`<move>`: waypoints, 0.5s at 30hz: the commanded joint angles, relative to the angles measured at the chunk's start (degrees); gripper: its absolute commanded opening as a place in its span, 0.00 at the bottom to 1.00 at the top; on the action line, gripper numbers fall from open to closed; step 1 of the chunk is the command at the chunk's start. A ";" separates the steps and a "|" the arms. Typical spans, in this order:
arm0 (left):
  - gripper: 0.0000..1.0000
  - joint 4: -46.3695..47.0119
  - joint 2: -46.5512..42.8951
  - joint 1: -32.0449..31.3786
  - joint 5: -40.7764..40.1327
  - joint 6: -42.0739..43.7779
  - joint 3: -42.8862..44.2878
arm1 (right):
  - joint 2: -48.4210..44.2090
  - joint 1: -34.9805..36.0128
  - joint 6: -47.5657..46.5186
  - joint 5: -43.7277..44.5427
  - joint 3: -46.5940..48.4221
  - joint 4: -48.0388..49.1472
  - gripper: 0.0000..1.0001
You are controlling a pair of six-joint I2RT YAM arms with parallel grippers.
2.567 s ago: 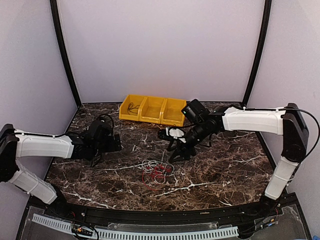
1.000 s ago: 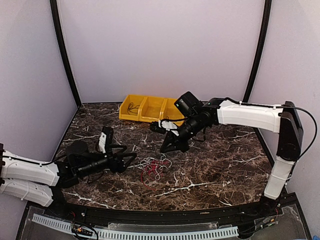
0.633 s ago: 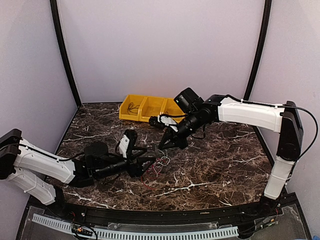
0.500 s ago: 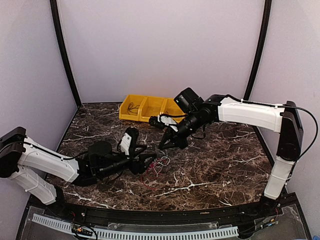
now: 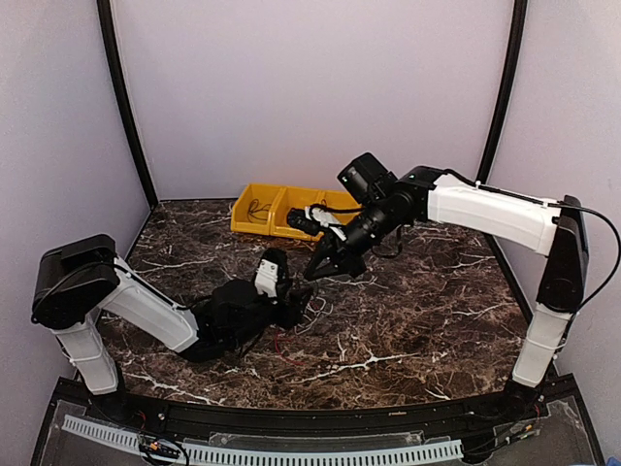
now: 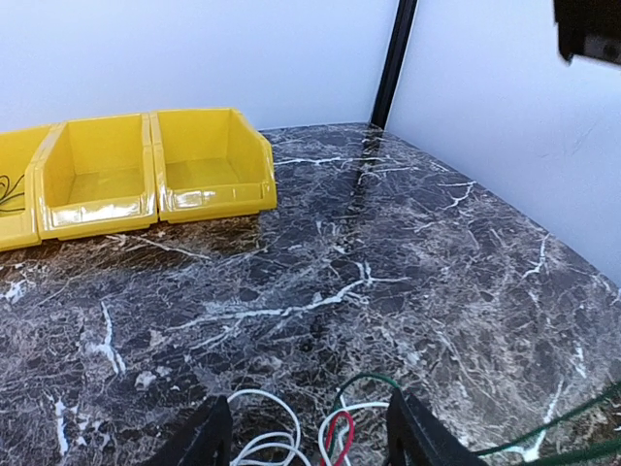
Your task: Untangle the cables
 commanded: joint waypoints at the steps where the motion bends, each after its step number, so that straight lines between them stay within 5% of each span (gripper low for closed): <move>1: 0.55 4.01 5.46 -0.09 -3.72 -1.14 3.78 | -0.78 0.29 -2.58 -5.48 6.07 -5.99 0.00; 15: 0.44 -1.32 11.28 -0.09 -3.41 -5.68 3.07 | -6.78 -8.31 -7.07 -10.27 25.66 -12.42 0.00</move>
